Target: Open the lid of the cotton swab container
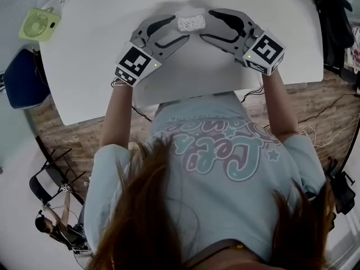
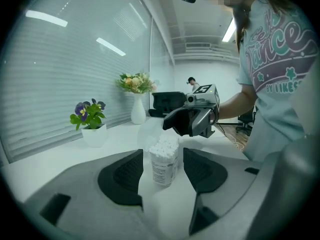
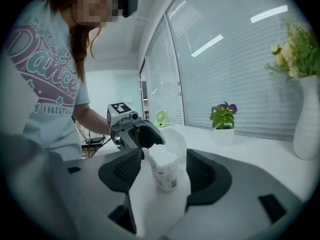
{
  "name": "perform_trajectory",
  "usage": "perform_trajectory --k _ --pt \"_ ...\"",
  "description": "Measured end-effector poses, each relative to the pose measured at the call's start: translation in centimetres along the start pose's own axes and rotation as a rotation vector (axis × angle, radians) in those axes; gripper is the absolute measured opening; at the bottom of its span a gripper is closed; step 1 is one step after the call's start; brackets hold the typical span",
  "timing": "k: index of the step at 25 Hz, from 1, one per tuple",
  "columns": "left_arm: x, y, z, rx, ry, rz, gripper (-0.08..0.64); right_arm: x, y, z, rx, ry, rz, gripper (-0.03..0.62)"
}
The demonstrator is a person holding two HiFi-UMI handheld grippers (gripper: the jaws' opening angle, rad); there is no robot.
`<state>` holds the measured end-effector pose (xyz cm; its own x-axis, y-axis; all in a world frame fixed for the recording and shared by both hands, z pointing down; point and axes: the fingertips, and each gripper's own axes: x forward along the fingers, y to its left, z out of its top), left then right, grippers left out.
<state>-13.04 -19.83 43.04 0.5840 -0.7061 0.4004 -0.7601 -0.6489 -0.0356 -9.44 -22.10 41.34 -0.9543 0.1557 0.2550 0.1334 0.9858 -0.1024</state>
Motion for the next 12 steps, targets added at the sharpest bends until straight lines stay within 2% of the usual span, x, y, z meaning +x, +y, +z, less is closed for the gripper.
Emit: perform_trajectory --k 5,9,12 --pt "-1.4 0.1 1.4 -0.056 -0.054 0.072 0.224 -1.0 0.6 1.2 -0.004 -0.044 -0.023 0.270" --pt "-2.3 -0.2 1.6 -0.043 -0.052 0.100 0.224 -1.4 0.9 2.3 -0.013 -0.072 -0.042 0.270" --pt "-3.2 -0.3 2.5 -0.042 -0.087 0.137 0.224 -2.1 1.3 3.1 -0.009 -0.100 -0.061 0.270"
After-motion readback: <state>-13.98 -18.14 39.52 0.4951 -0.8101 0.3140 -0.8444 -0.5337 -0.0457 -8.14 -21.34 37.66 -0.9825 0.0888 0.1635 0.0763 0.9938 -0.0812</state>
